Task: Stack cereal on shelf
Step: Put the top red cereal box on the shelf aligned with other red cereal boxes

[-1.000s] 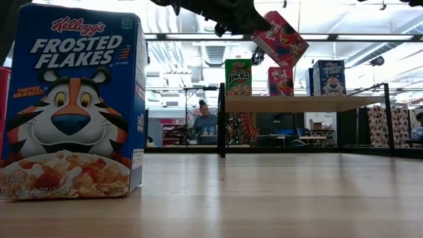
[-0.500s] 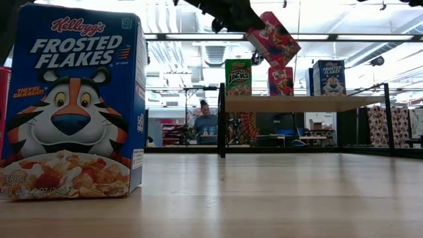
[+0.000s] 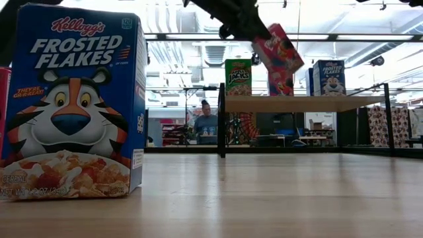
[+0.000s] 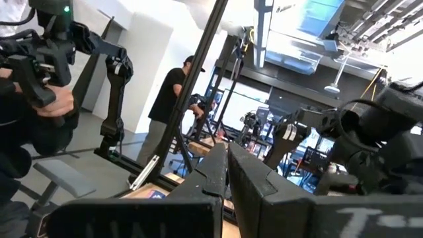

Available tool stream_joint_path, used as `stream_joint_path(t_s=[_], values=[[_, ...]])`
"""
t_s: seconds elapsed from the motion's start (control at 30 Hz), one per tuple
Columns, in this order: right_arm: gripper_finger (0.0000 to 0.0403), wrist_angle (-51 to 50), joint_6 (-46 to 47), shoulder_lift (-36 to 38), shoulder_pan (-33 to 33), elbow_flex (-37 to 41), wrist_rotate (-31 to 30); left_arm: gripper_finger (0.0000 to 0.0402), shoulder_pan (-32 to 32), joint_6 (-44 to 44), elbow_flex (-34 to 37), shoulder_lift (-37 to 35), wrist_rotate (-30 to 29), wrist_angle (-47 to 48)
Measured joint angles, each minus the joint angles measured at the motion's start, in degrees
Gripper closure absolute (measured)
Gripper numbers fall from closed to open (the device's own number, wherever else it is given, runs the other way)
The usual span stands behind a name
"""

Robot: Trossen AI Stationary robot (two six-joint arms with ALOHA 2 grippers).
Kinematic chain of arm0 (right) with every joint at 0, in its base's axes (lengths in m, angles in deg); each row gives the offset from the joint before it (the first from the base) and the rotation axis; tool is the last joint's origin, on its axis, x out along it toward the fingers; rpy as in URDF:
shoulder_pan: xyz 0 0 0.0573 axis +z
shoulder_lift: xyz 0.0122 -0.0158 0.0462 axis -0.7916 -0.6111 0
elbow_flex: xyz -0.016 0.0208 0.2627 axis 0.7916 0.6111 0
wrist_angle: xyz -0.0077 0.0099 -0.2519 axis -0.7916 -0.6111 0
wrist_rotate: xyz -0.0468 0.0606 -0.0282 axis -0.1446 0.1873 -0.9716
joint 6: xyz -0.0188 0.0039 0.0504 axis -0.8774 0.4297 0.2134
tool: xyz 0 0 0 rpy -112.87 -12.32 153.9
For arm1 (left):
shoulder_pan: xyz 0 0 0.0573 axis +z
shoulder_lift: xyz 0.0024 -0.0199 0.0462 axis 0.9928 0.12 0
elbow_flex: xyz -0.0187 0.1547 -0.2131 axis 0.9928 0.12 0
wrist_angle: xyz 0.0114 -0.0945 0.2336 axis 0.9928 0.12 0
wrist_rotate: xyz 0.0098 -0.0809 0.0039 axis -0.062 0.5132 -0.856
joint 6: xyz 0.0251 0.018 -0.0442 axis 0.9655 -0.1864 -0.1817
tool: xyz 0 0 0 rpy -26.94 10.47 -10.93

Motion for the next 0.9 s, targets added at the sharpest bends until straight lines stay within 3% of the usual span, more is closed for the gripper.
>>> stream_joint_path(t_s=[0.33,0.9], values=[[0.0394,-0.3,0.3,0.0,0.0,0.0,0.0,0.0237,0.0,0.4,-12.3,7.7,0.0,11.4],[0.0394,-0.4,-0.1,0.0,0.0,0.0,0.0,0.0237,1.1,-0.3,-12.7,8.9,-0.1,9.5]])
